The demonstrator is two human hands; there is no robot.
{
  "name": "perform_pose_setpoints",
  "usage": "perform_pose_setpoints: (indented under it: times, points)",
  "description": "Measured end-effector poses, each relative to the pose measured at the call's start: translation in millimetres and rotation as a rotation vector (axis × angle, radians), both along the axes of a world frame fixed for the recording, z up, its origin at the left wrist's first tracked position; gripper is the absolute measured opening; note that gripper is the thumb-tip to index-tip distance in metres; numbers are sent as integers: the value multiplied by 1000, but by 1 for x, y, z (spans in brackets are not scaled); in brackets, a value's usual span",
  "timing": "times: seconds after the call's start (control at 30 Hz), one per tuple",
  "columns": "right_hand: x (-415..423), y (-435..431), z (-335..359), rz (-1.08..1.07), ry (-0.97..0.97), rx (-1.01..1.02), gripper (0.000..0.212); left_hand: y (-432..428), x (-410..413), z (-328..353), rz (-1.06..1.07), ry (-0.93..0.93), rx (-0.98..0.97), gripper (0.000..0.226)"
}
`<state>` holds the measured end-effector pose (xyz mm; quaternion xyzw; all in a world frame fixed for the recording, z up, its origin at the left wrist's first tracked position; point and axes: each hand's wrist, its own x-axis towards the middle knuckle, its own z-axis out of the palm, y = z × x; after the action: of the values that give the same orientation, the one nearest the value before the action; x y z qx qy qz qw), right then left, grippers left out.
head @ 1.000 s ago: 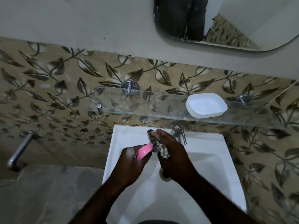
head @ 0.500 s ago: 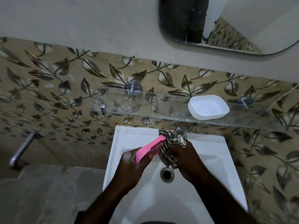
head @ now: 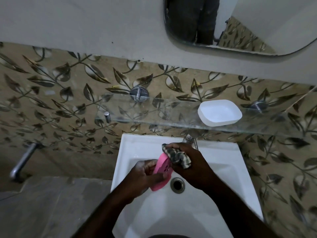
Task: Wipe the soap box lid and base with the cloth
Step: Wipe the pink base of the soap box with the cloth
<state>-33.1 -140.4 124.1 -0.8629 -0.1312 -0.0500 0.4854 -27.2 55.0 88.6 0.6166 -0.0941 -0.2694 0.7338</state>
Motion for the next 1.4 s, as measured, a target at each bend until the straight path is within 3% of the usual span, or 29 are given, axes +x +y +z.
perform_pose_setpoints:
  times: [0.07, 0.1, 0.23, 0.3, 0.37, 0.5, 0.6, 0.67, 0.73, 0.8, 0.9, 0.97, 1.07, 1.1, 1.17, 1.3, 1.33, 1.4]
  points:
    - [-3, 9, 1, 34, -57, -68, 54, -6, 4, -1, 59, -169, 223, 10]
    - [-6, 16, 1, 28, -93, -99, 51, -9, 5, -3, 102, -215, 284, 8]
    - [-18, 40, -4, -15, -353, -478, 49, -15, 9, -4, 184, -519, 342, 25]
    - [-22, 44, -6, -16, -388, -593, 53, -14, 7, -4, 212, -607, 317, 26]
    - [-21, 41, -8, -81, -373, -532, 51, -17, 5, -3, 280, -634, 299, 29]
    - [-11, 35, -6, -232, -197, -173, 42, -24, 3, -1, 363, -554, 354, 32]
    - [-18, 49, -6, -185, -232, -409, 49, -21, 5, -8, 327, -525, 345, 47]
    - [-24, 55, -9, -52, -261, -578, 54, -17, 4, -7, 326, -495, 285, 45]
    - [-20, 50, -7, 15, -283, -563, 53, -15, 3, -3, 340, -518, 304, 36]
    - [-13, 43, 0, -82, -233, -314, 46, -17, 1, -2, 365, -567, 349, 36]
    - [-4, 38, 8, -252, 5, 79, 44, -19, 1, 1, 378, -551, 399, 38]
    - [-9, 44, 4, -279, -68, -53, 42, -18, 3, 1, 346, -549, 400, 34]
    - [-20, 51, -11, -61, -337, -495, 48, -12, 5, 0, 308, -590, 355, 38]
    - [-19, 50, -14, 5, -364, -546, 52, -10, 6, -1, 305, -595, 349, 39]
    - [-13, 40, -14, 6, -356, -456, 50, -10, 5, -3, 313, -586, 362, 43]
    - [-10, 35, 7, -163, 24, 192, 49, -15, 1, -6, 334, -519, 392, 36]
    - [-10, 38, 8, -184, 84, 211, 47, -15, 1, -7, 335, -503, 389, 38]
    - [-13, 43, 2, -203, -57, -47, 43, -15, 4, -7, 328, -496, 373, 42]
